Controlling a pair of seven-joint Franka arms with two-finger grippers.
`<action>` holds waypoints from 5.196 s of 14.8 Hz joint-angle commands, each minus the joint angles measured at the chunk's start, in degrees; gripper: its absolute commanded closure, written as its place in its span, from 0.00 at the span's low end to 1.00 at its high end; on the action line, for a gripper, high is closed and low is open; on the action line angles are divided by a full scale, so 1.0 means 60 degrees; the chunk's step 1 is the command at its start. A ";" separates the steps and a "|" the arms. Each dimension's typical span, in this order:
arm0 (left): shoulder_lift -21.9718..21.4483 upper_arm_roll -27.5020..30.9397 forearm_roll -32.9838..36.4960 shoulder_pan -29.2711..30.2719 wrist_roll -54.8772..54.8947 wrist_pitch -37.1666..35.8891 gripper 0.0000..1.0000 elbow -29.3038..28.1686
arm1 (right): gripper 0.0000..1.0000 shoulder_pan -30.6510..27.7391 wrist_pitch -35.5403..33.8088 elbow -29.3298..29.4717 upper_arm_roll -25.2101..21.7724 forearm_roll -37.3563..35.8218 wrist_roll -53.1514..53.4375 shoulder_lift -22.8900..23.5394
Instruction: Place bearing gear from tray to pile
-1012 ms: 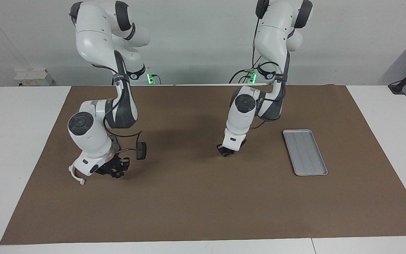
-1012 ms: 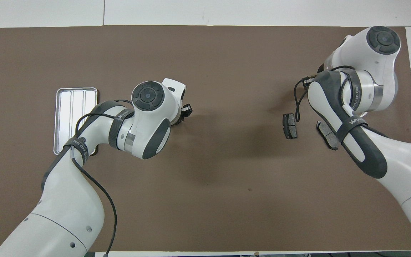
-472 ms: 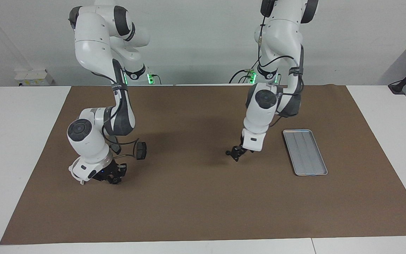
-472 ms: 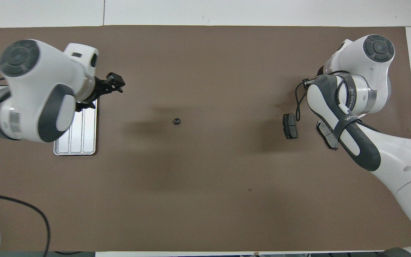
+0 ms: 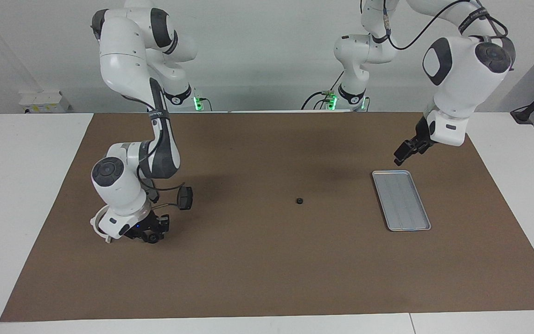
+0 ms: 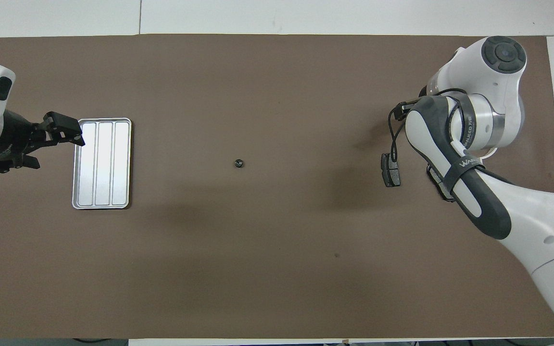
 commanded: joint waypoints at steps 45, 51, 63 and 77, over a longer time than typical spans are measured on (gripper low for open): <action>-0.0094 -0.0661 0.0038 0.1185 0.2778 -0.1299 0.00 0.0928 | 0.82 0.5816 -0.0487 0.3784 0.0105 -0.0477 1.2172 0.3059; -0.0109 -0.0661 0.0023 0.1185 0.2704 -0.1240 0.00 0.0884 | 1.00 0.5743 -0.0647 0.3770 0.0105 -0.0681 1.2143 0.3029; -0.0168 -0.0661 0.0023 0.1068 0.2690 -0.1240 0.00 0.0708 | 1.00 0.2656 -0.4047 0.3843 0.0178 -0.0638 0.5090 0.0613; -0.0168 -0.0661 0.0023 0.1068 0.2690 -0.1240 0.00 0.0708 | 1.00 0.0396 0.1138 -0.0288 0.0178 -0.0624 0.1478 0.0348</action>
